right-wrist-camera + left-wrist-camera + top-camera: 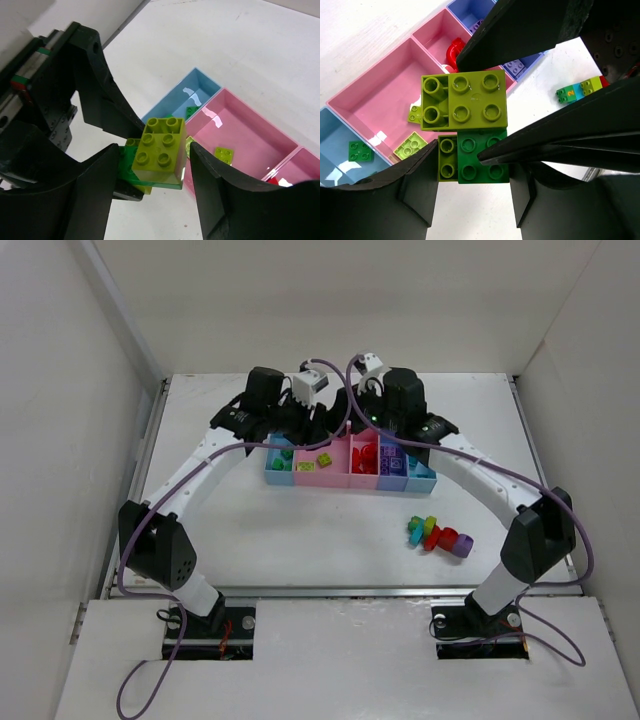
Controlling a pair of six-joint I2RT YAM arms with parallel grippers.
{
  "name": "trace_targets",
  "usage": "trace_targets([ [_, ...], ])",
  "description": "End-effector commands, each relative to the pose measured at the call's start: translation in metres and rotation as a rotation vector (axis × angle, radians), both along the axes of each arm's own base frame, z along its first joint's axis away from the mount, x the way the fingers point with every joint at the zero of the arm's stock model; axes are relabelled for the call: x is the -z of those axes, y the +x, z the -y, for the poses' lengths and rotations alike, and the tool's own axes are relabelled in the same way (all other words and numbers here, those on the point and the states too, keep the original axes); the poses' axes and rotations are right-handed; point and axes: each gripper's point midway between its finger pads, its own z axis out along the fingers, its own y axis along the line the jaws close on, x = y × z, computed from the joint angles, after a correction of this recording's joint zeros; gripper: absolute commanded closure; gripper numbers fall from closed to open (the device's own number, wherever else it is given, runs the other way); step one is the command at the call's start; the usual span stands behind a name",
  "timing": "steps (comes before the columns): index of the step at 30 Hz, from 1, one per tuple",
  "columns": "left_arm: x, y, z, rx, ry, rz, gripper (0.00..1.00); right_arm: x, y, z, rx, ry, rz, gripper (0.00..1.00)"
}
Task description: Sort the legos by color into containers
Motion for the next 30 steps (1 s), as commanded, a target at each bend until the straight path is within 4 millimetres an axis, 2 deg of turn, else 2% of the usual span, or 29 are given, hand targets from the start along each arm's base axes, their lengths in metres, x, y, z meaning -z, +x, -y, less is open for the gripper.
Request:
trace_targets([
  [1, -0.039, 0.019, 0.004, -0.015, -0.084, 0.107, 1.0, 0.015, -0.011, -0.015, -0.077, -0.009, -0.012, 0.35],
  [3, -0.044, 0.019, 0.006, -0.007, -0.092, 0.114, 1.0, 0.02, -0.009, -0.016, -0.077, -0.014, -0.02, 0.35],
  [5, -0.044, 0.019, 0.006, -0.007, -0.092, 0.114, 1.0, 0.02, -0.009, -0.016, -0.077, -0.014, -0.02, 0.45],
  [6, -0.044, 0.019, 0.006, -0.007, -0.092, 0.114, 1.0, 0.02, -0.009, -0.016, -0.079, -0.02, -0.011, 0.52],
  [7, -0.044, 0.019, 0.006, -0.007, -0.092, 0.114, 1.0, 0.02, -0.007, -0.015, -0.068, -0.023, -0.01, 0.68],
  [12, -0.034, 0.016, 0.004, -0.003, -0.076, 0.096, 1.0, 0.013, 0.0, -0.01, -0.019, -0.024, 0.013, 0.95],
  [13, -0.024, 0.014, 0.002, 0.011, -0.051, 0.094, 1.0, 0.004, 0.001, -0.008, -0.008, -0.017, 0.029, 0.98],
  [14, -0.014, 0.012, -0.003, 0.003, -0.025, 0.089, 1.0, 0.004, 0.003, -0.007, 0.004, -0.019, 0.031, 1.0],
  [16, 0.008, 0.008, -0.012, -0.012, 0.026, 0.068, 1.0, -0.006, 0.013, 0.0, 0.049, -0.015, 0.053, 1.0],
  [17, 0.031, 0.001, -0.02, -0.008, 0.08, 0.044, 1.0, -0.006, 0.012, 0.0, 0.054, -0.001, 0.036, 1.0],
  [19, 0.053, -0.009, -0.029, 0.003, 0.132, 0.014, 1.0, -0.022, 0.027, 0.011, 0.095, 0.045, 0.063, 1.0],
  [21, 0.081, -0.02, -0.042, 0.005, 0.203, -0.022, 1.0, -0.033, 0.032, 0.013, 0.1, 0.082, 0.077, 1.0],
  [24, 0.098, -0.027, -0.052, -0.018, 0.244, -0.049, 1.0, -0.021, 0.037, 0.003, 0.069, 0.082, 0.045, 1.0],
  [26, 0.095, -0.026, -0.053, -0.027, 0.242, -0.031, 1.0, -0.01, 0.04, -0.003, 0.046, 0.074, 0.024, 1.0],
  [28, 0.093, -0.025, -0.055, -0.038, 0.246, -0.016, 1.0, 0.025, 0.051, -0.006, 0.046, 0.041, -0.035, 1.0],
  [30, 0.091, -0.024, -0.058, -0.052, 0.254, -0.004, 1.0, 0.054, 0.05, -0.013, -0.007, 0.024, -0.117, 1.0],
])
